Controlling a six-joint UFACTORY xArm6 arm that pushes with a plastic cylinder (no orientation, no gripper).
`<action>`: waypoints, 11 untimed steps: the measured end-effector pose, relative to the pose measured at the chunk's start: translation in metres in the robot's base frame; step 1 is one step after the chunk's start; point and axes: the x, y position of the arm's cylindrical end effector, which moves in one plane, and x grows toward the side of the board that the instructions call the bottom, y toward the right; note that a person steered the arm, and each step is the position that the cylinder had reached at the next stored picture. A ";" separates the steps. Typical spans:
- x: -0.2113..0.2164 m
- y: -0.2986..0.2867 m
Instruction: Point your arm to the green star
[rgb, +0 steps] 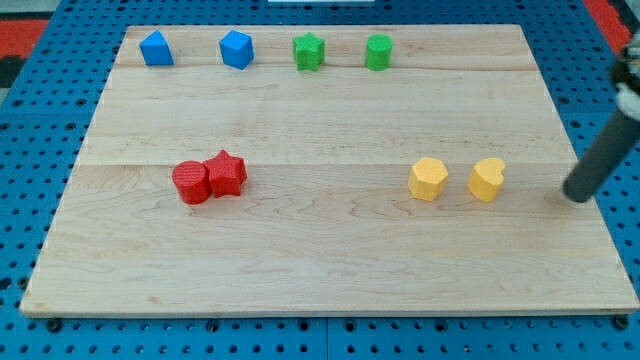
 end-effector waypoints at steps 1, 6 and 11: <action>-0.018 -0.071; -0.293 -0.054; -0.284 -0.313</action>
